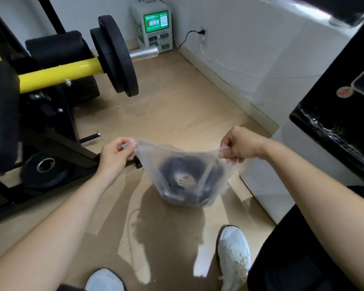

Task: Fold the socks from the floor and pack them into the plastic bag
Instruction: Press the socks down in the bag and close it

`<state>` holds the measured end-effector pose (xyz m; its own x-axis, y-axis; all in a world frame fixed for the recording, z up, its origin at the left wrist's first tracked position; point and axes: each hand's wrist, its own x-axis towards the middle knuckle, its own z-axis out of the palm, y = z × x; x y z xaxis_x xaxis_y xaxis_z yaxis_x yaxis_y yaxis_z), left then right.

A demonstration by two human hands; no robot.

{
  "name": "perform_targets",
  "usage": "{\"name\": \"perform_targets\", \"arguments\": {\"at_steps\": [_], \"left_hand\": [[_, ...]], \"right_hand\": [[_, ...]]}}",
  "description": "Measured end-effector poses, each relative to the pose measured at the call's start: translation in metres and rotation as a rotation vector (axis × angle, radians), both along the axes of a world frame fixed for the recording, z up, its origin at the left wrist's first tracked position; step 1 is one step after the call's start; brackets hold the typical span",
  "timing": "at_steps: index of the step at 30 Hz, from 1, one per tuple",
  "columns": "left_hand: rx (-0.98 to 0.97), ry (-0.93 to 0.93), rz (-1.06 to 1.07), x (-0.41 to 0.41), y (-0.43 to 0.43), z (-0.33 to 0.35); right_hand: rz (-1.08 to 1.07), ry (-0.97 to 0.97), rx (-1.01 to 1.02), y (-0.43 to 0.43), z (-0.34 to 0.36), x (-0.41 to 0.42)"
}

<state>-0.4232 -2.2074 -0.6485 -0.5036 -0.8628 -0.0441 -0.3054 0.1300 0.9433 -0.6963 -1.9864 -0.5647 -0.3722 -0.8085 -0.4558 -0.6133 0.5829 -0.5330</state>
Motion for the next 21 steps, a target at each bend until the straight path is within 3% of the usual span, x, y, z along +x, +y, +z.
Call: {"name": "perform_targets", "arguments": {"at_steps": [4, 9, 15, 21], "left_hand": [[0.102, 0.05, 0.073, -0.027, -0.013, -0.009], [0.234, 0.075, 0.254, -0.039, -0.025, 0.002], [0.26, -0.142, 0.203, -0.018, -0.006, 0.051], [0.347, -0.155, 0.259, -0.028, 0.008, 0.123]], "right_hand": [[-0.134, -0.247, -0.167, -0.029, -0.006, -0.003], [-0.363, -0.406, -0.302, -0.041, -0.01, -0.016], [-0.557, -0.377, -0.262, -0.019, 0.006, -0.007], [-0.655, -0.277, -0.209, -0.02, 0.076, -0.006]]}}
